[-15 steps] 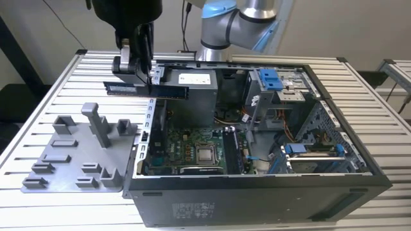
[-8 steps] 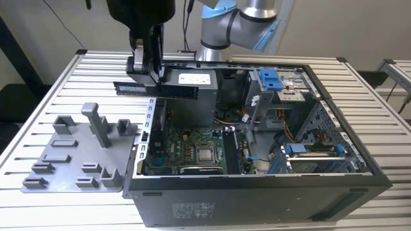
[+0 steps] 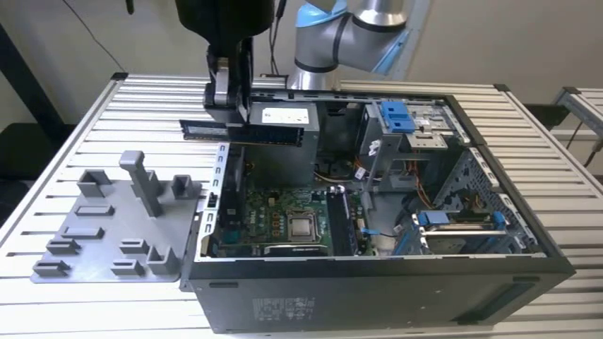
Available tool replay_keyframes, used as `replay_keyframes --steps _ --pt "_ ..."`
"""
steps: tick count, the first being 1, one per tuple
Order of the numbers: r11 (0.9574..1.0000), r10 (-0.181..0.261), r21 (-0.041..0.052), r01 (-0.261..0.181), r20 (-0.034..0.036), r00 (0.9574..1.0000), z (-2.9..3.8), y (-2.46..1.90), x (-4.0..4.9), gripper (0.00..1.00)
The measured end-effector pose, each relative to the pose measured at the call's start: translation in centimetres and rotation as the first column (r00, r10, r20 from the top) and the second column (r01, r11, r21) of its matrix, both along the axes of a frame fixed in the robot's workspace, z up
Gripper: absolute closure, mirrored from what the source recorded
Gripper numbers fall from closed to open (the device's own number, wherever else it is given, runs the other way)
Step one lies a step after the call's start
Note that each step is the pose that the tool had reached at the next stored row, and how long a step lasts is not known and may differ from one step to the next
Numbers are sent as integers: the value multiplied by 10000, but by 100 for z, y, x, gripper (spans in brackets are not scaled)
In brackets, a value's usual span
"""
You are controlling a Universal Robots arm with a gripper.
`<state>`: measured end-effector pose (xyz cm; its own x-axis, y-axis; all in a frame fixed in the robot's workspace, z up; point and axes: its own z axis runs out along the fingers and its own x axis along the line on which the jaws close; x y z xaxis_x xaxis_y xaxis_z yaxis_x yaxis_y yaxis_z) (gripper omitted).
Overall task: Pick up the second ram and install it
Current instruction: 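Pick up the second ram and move it above second insertion slot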
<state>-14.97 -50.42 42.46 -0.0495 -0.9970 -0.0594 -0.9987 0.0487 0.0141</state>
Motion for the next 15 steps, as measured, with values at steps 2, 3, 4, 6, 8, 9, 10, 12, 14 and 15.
replay_keyframes --steps 2,3,4,6,8,9,10,12,14,15 --pt "10000 0 0 0 0 10000 0 0 24 85" --pt "10000 1 -1 -1 0 10000 0 0 35 85" --pt "10000 1 0 -1 0 10000 0 0 47 85" --pt "10000 1 0 -1 0 10000 0 0 69 85" --pt "10000 0 0 0 0 10000 0 0 94 85" --pt "10000 1 0 -1 0 10000 0 0 106 85" --pt "10000 1 1 -1 0 10000 0 0 118 85" --pt "10000 0 0 0 0 10000 0 0 141 85" --pt "10000 0 0 0 0 10000 0 0 164 85" --pt "10000 0 0 0 0 10000 0 0 175 85"
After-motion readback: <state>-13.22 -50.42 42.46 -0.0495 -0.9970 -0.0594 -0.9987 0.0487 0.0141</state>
